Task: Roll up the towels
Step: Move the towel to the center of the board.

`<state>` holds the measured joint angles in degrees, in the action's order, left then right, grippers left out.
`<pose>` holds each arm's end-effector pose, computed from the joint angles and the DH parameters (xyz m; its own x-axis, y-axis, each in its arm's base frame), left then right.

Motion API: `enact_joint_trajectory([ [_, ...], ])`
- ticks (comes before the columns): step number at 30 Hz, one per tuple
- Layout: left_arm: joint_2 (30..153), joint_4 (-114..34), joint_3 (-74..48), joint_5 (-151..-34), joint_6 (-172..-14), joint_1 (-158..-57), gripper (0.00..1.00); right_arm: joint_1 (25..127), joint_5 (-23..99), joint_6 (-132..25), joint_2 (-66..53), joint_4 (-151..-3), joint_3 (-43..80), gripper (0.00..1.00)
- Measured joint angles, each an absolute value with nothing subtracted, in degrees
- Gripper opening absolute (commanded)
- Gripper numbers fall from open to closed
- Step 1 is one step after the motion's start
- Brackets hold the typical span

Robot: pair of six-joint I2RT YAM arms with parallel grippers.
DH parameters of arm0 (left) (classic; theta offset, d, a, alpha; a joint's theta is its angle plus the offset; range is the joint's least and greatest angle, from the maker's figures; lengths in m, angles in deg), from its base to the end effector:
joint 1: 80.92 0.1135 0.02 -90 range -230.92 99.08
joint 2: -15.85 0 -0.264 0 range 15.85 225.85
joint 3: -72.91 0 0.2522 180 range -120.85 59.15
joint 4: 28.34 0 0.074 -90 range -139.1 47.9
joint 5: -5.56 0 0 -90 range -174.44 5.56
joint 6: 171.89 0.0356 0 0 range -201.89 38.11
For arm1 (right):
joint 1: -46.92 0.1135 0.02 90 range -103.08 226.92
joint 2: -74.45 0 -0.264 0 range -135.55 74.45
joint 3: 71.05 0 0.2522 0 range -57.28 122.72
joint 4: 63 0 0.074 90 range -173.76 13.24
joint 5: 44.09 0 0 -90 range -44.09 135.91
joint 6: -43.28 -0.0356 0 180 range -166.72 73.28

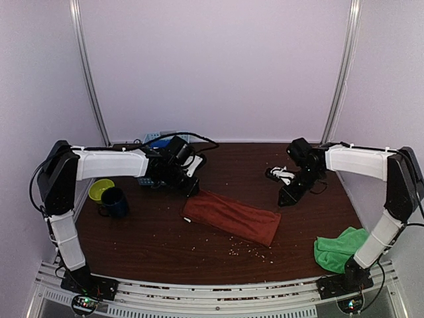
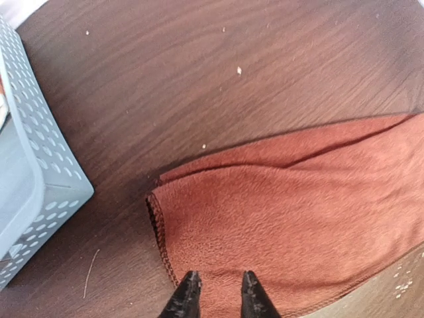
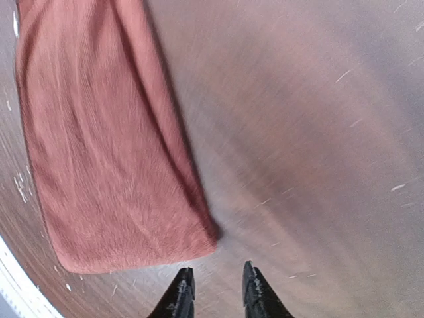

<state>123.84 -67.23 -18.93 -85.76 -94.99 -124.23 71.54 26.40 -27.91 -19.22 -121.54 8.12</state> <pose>0.2953 -0.2795 0.2046 -0.7384 0.3847 -0.5538 0.5421 0.8271 -0.1483 0.2791 0.1410 0.2109 -0.6679 -0.6404 -0.3791 -0.7359 0.6442 0.2083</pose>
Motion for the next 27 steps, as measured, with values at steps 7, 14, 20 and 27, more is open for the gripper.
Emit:
enact_joint_trajectory([
  [7, 130.0, -69.5, -26.6, -85.0, -98.5, -124.2, 0.00, 70.4, 26.4, -30.2, -6.7, -106.1, 4.2, 0.99],
  [14, 137.2, -72.4, -31.0, -83.3, -101.0, -124.0, 0.00, 67.8, 26.2, -32.4, -11.5, -100.3, 5.4, 1.00],
  [20, 143.1, -72.0, -35.9, -84.7, -101.3, -124.0, 0.00, 64.4, 25.8, -33.2, -5.0, -97.5, 1.9, 1.00],
  [27, 156.3, -67.0, -53.5, -91.2, -99.4, -123.9, 0.10, 59.6, 23.5, -34.1, -3.0, -95.7, 1.7, 1.00],
])
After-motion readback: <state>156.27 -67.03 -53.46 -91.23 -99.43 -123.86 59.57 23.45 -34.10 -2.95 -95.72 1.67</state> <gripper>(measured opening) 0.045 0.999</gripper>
